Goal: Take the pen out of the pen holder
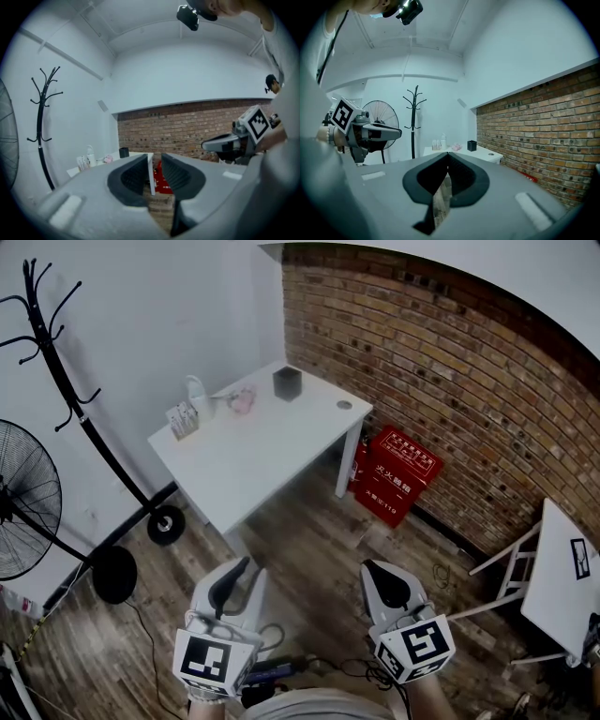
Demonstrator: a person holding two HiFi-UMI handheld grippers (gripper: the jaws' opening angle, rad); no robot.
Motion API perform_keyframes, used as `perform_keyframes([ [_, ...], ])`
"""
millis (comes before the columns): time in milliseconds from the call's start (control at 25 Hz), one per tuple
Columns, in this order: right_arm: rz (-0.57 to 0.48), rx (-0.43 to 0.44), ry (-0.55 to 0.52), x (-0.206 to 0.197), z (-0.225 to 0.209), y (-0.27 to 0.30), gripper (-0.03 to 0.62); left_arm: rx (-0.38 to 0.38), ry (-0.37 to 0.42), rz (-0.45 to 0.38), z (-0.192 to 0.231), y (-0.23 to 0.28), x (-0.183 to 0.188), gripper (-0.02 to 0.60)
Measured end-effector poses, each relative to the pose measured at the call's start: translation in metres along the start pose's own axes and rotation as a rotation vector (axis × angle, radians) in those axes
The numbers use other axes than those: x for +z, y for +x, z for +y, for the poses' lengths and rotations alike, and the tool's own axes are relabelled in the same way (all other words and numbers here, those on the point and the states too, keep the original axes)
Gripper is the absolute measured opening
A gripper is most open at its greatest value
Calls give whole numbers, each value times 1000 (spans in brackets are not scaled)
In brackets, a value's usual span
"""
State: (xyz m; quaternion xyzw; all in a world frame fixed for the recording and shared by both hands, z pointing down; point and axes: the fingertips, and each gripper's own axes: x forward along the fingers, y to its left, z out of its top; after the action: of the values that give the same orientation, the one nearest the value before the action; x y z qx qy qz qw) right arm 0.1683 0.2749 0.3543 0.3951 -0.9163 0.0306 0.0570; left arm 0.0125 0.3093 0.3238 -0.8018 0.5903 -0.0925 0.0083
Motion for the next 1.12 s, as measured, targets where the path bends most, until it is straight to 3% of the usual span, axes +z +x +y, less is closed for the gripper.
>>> perform_keyframes([
  [480, -1, -43, 15, -8, -20, 10, 3, -44, 1, -2, 1, 30, -4, 81],
  [1120, 24, -87, 13, 4, -80, 98, 3, -116, 4, -23, 50, 141, 5, 82],
])
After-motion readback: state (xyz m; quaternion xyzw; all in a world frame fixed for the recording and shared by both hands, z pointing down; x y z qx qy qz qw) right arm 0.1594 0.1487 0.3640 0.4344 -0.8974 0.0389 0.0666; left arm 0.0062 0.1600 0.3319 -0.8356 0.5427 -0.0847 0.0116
